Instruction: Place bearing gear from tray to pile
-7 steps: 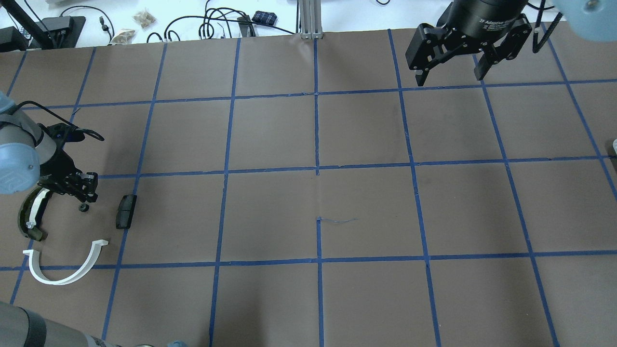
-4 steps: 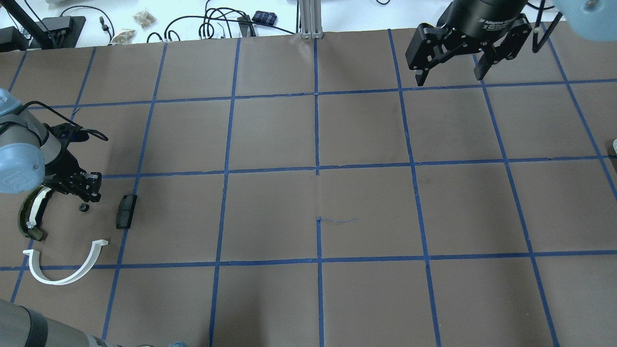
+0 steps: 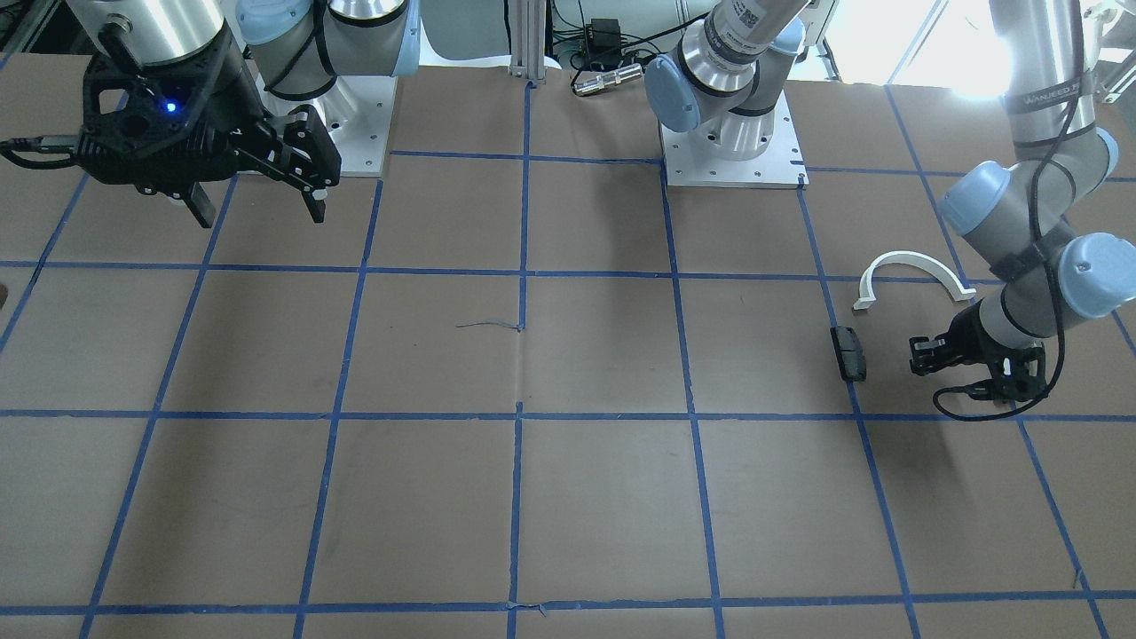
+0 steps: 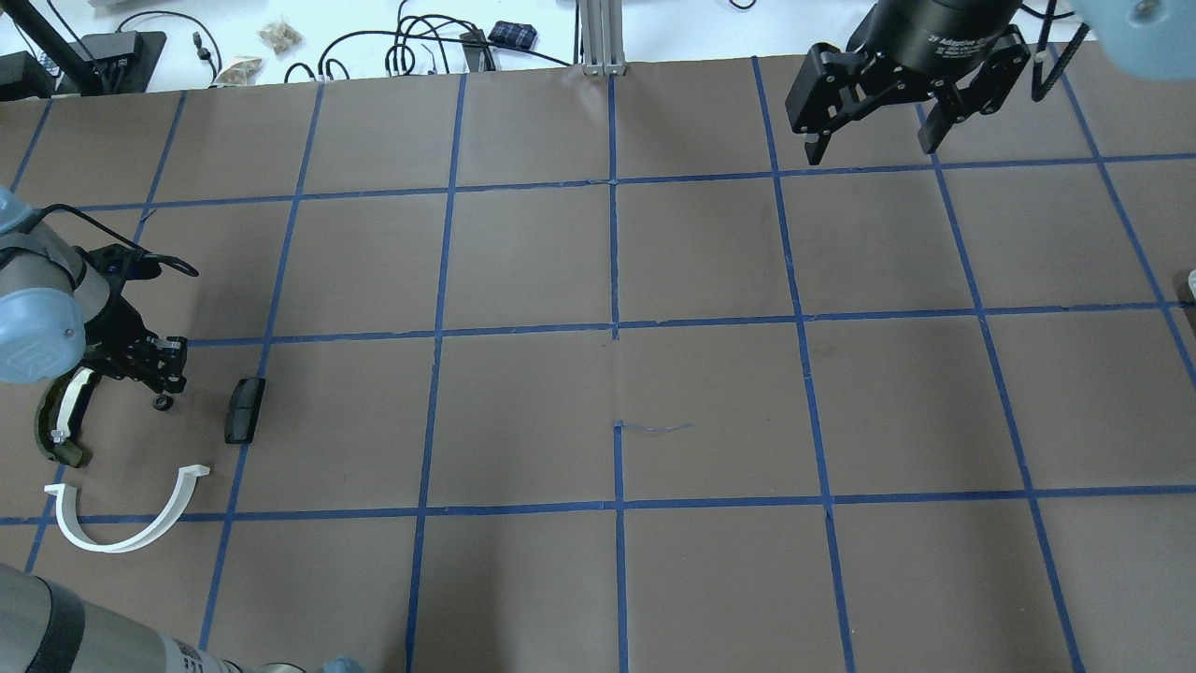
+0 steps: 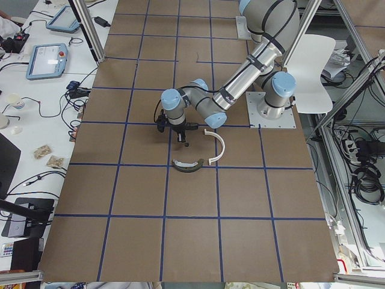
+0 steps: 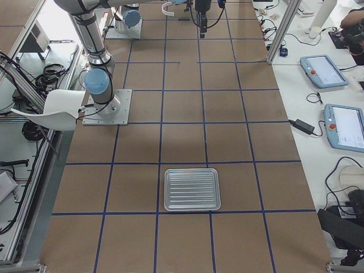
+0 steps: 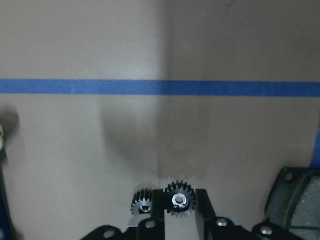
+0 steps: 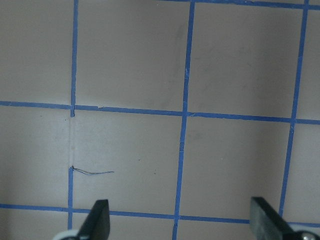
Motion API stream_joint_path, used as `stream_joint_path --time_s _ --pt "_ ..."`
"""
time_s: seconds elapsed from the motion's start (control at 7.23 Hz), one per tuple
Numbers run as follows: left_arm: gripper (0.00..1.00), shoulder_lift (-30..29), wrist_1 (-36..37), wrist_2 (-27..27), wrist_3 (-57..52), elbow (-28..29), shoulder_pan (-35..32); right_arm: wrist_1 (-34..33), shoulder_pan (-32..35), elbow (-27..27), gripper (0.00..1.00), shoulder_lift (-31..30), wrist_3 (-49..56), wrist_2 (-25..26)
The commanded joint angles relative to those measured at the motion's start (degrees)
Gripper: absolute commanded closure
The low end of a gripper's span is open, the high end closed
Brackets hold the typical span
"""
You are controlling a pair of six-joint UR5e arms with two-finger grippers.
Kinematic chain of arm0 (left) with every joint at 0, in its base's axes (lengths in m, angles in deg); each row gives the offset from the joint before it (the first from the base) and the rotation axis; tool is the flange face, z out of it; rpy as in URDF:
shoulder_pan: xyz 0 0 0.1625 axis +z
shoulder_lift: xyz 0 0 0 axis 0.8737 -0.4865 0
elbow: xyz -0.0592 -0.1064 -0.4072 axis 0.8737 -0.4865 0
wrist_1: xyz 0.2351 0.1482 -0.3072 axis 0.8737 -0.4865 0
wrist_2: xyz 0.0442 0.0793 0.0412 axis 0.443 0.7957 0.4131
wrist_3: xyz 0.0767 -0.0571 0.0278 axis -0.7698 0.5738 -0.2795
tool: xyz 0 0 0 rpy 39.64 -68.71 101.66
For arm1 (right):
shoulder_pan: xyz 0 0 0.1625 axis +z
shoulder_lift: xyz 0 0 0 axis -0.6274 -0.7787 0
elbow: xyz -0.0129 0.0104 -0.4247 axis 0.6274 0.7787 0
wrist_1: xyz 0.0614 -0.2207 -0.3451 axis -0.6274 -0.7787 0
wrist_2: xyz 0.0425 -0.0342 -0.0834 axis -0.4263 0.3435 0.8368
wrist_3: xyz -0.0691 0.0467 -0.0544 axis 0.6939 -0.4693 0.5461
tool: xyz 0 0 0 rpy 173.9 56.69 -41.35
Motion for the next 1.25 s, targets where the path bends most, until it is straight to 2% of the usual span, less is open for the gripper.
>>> stream_joint_path --time_s 0.0,0.14,0.28,0.55,0.83,1.11 --pt "0.38 -0.13 0.88 0.01 -0.1 -0.3 0.34 -0.48 0.16 0.06 0.0 -0.06 -0.1 -1.67" --pt "0.08 0.56 1.58 -0.08 0.16 -0.21 0.34 -0.56 0.16 0.06 0.0 0.03 -0.1 -1.69" --pt "0.03 2.49 -0.5 -0.16 0.95 0.22 -0.88 -0.56 0.16 -0.02 0.0 -0.06 -0.1 -1.69" --pt "0.03 6.7 -9.52 -5.5 2.96 2.06 -2.81 -1.79 0.16 -0.03 0.0 0.29 -0.1 -1.69" --pt "0.0 10.66 -15.44 -5.18 8.29 6.88 -12.88 -1.71 0.07 -0.03 0.0 0.29 0.07 -1.6" --pt "0.0 14.0 -24.46 -4.74 22.34 14.16 -22.73 -1.71 0.07 -0.03 0.0 0.21 -0.1 -1.69"
